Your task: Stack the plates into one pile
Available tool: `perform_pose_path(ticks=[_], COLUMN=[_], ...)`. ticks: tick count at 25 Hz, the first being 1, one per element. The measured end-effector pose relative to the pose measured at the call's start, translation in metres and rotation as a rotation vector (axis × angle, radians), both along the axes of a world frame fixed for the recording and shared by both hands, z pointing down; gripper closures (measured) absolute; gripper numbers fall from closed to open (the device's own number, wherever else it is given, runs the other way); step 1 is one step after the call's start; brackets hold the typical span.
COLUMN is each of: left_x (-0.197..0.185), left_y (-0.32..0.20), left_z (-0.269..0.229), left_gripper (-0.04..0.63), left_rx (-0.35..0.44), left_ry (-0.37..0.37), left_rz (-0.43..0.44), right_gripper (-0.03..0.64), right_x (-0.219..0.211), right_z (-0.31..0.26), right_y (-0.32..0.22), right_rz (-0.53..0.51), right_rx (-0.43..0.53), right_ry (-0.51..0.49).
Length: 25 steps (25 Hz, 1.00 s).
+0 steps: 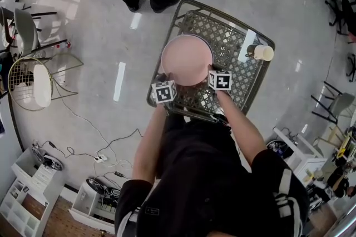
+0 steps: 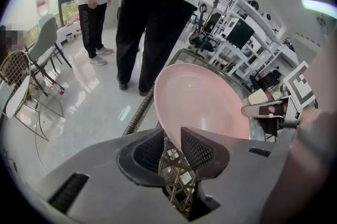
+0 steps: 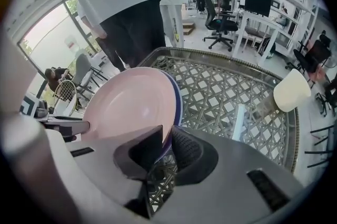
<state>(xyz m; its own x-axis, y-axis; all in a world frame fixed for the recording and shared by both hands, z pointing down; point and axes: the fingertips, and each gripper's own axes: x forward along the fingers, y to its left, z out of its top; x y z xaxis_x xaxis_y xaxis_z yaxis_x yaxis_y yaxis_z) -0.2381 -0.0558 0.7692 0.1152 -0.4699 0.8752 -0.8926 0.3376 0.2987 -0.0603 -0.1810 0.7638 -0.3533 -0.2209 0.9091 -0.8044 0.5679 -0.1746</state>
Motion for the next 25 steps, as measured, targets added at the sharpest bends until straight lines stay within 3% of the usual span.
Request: perform_pose_path(ticks=[6, 14, 18, 25], left_x=[0.002, -0.014, -0.017, -0.007], left_y=[-0.003, -0.005, -0.010, -0.026], left_z=[0.003, -0.018, -0.053, -0.139], left_gripper=[0.480, 0.499, 0.572, 0.580], left_rx=[-0.011, 0.024, 0.106, 0.331], left_ry=[-0.008, -0.102, -0.148, -0.210], left_rz=[-0.005, -0.050, -0.078, -0.094], right_gripper=[0.563, 0.549, 0.565, 0.604], right_x=[0.001, -0.002, -0.008, -0.015], right_z=[-0.003, -0.026, -0.055, -0.122], right_y=[-0.007, -0.015, -0.017, -0.012], right_rz=[-0.003, -0.016, -0.032, -0.060], right_rx=[0.039, 0.106, 0.159, 0.254], right_ry=[-0.005, -0.073, -0.140, -0.286])
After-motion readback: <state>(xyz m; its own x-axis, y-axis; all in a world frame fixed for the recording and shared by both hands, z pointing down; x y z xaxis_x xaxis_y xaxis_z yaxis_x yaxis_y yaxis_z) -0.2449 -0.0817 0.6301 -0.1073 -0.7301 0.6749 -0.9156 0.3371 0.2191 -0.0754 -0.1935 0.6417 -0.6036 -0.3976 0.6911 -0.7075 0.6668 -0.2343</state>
